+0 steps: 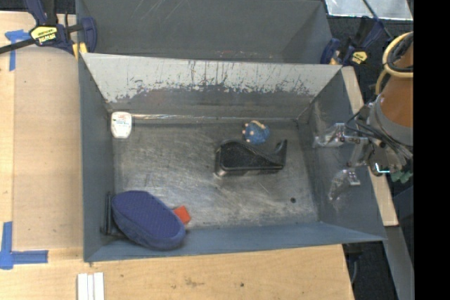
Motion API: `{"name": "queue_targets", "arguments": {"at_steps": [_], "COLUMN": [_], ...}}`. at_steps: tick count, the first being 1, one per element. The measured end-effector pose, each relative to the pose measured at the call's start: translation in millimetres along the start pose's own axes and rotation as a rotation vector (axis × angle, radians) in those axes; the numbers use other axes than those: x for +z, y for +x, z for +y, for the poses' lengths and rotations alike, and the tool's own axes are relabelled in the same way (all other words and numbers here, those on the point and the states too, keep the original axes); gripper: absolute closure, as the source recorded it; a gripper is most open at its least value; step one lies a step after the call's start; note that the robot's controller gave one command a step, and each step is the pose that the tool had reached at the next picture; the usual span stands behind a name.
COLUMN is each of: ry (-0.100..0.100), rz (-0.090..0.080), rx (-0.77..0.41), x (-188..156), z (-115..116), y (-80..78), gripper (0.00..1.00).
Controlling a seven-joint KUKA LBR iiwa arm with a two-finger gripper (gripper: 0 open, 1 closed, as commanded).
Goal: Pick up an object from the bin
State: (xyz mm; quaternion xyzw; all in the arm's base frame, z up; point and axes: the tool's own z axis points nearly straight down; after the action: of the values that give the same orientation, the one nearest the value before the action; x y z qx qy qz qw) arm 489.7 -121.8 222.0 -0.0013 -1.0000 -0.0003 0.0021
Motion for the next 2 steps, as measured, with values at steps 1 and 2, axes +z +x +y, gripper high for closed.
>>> {"name": "queue_targets", "arguments": {"at_steps": [1, 2], "ry": [0.003, 0.001], "rz": [-0.008, -0.011], "rx": [0.164, -0.186], "x": [151.8, 120.2], "z": [78.0, 99.4], "y": [-67.6, -89.7], "gripper": [0.00, 0.00]}}
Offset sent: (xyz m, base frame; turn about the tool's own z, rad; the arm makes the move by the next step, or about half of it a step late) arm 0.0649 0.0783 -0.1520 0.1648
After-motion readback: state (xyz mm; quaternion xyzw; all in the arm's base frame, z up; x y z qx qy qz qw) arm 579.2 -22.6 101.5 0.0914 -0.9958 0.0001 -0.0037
